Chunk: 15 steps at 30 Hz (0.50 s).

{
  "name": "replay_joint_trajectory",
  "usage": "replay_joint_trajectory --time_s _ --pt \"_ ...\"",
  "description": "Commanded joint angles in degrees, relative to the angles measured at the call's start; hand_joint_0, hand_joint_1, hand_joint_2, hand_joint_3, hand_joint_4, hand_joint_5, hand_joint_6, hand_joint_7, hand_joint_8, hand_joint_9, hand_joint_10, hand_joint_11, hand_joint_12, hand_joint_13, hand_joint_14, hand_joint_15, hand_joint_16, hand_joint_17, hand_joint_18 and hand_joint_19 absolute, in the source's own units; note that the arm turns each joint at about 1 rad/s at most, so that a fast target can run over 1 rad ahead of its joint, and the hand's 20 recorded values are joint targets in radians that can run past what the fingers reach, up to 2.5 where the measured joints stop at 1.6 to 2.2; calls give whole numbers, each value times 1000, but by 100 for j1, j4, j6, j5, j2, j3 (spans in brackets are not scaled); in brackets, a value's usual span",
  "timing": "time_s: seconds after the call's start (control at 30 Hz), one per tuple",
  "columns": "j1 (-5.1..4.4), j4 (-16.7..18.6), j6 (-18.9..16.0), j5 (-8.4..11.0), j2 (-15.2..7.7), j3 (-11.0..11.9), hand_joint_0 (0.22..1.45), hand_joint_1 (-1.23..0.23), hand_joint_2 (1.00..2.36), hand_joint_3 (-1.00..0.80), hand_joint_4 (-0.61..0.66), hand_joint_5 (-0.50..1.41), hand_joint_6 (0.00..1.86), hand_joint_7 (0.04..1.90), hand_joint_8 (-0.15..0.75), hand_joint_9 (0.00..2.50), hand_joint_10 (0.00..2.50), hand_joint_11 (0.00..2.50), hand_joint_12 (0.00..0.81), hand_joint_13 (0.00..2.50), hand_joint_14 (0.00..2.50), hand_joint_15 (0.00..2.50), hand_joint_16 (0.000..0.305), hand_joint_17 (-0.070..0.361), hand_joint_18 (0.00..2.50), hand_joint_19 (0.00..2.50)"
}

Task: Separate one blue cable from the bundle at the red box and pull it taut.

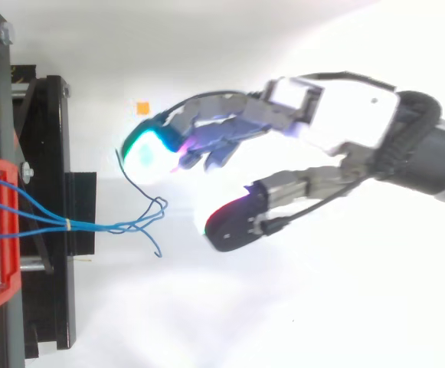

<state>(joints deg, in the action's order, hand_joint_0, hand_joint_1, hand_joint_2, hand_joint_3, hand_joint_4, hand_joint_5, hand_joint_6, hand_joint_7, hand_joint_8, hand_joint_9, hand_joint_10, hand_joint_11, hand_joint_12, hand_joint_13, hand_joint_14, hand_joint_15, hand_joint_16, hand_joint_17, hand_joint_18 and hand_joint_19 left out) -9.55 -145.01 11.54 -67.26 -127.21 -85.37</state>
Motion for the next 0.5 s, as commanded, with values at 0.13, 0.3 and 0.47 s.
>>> replay_joint_trajectory --time_s 0.13,0.3,0.47 --pt "14 -115 -213 -191 -357 521 546 -614 1000 -500 449 -180 503 850 375 540 7 457 401 611 12 412 53 118 679 580" --pt "14 -36 -152 -200 -357 530 544 -613 1000 -500 458 -178 503 872 375 542 7 458 402 613 12 413 53 119 678 579" --pt "40 78 -292 -323 -577 565 541 -627 1000 -500 449 -175 503 917 377 548 7 469 403 619 12 410 53 119 682 579"
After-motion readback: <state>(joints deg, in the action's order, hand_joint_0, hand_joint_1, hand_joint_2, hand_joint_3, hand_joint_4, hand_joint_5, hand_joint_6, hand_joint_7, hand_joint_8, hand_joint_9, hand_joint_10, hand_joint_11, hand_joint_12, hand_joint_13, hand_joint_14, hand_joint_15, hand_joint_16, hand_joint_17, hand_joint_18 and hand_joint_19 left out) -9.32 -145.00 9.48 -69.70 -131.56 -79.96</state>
